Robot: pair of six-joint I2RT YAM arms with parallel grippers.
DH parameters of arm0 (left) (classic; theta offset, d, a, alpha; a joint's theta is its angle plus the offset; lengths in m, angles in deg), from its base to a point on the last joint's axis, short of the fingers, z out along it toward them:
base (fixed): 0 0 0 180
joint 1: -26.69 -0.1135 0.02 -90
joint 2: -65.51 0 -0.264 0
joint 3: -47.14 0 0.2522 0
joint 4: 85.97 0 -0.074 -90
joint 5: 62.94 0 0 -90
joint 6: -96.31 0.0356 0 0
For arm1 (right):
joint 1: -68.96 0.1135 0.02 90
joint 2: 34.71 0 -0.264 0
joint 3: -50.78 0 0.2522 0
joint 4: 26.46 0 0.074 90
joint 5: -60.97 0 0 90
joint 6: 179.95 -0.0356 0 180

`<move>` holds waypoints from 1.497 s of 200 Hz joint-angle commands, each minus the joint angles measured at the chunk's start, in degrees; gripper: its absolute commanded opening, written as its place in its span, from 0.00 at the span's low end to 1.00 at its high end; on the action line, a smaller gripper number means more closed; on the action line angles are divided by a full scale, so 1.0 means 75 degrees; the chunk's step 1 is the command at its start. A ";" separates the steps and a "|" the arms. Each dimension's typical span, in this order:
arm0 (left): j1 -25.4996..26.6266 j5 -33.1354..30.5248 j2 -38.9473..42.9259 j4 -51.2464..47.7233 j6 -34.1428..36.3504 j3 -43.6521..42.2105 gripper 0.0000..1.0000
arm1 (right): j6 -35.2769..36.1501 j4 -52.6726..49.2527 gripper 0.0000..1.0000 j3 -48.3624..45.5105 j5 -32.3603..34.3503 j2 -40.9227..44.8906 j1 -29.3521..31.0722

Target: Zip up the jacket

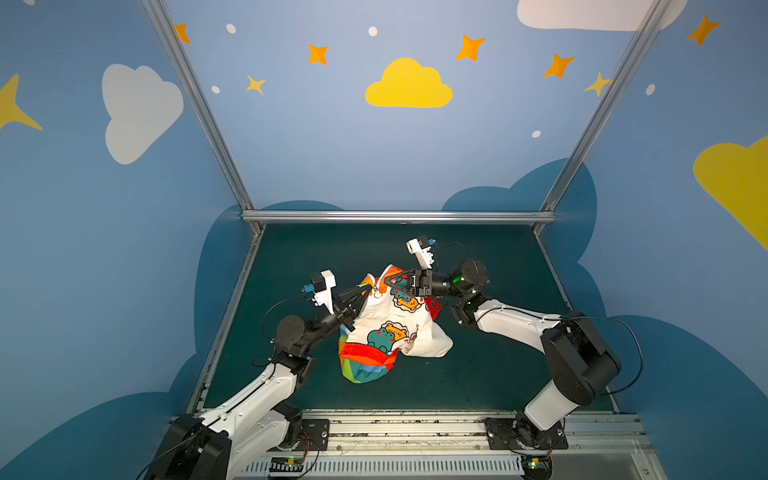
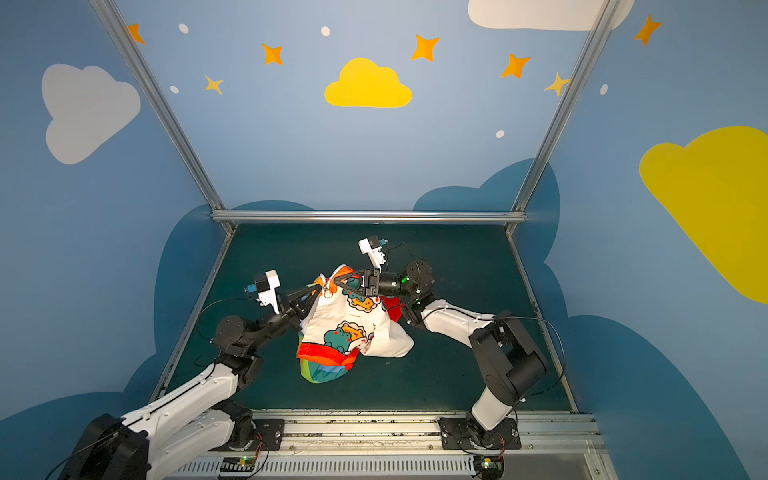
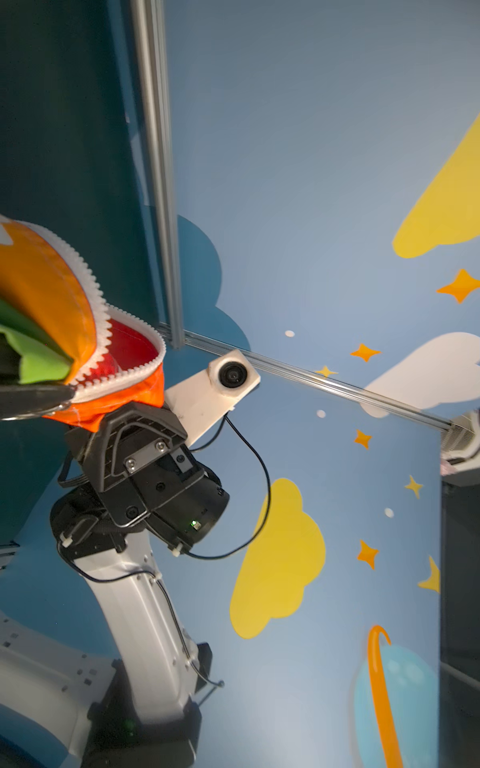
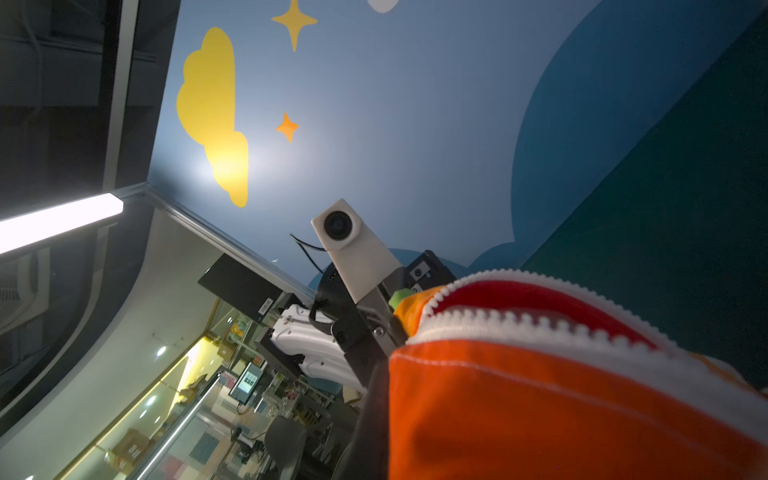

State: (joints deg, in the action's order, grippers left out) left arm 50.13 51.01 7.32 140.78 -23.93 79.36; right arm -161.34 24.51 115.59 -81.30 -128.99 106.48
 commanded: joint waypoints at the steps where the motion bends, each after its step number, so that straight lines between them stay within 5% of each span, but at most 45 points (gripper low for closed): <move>1: 0.0068 0.0605 -0.0668 -0.0837 0.0002 0.0228 0.03 | 0.0517 0.0001 0.00 -0.0408 0.0985 0.0149 -0.0321; 102: 0.0121 0.2183 -0.4634 0.0140 -0.1943 0.1649 0.03 | 0.0069 0.0631 0.00 -0.1473 0.0754 -0.1703 -0.0875; 138: 0.0167 0.2001 -0.4523 -0.1875 -0.1441 0.2061 0.03 | -0.0053 0.0993 0.27 -0.1873 0.0983 -0.1926 -0.0898; 164: 0.0167 0.1885 -0.4510 -0.1940 -0.1419 0.1976 0.03 | 0.0062 0.0936 0.48 -0.2123 0.1073 -0.1836 -0.0934; 199: 0.0167 0.1802 -0.4533 -0.2054 -0.1464 0.1992 0.03 | 0.0417 0.0647 0.57 -0.2696 0.1231 -0.1386 -0.0999; 226: 0.0168 0.1848 -0.4460 -0.2150 -0.1563 0.2004 0.03 | 0.1403 -0.1178 0.59 -0.3061 0.1464 -0.0237 -0.1006; 246: 0.0167 0.1801 -0.4333 -0.2370 -0.1578 0.2015 0.03 | 0.2675 -0.3859 0.60 -0.3069 0.1889 0.1095 -0.0973; 273: 0.0164 0.1793 -0.4270 -0.2607 -0.1642 0.2094 0.03 | 0.4928 -0.8003 0.59 -0.2357 0.3325 0.2809 -0.0682; 299: 0.0145 0.1832 -0.4266 -0.2622 -0.1869 0.2187 0.03 | 0.6824 -0.9774 0.58 -0.1758 0.5046 0.3685 -0.0106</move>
State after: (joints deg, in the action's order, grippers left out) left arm 51.23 64.52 -25.56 122.60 -36.52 94.14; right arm -128.77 -25.56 98.80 -57.43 -105.74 102.31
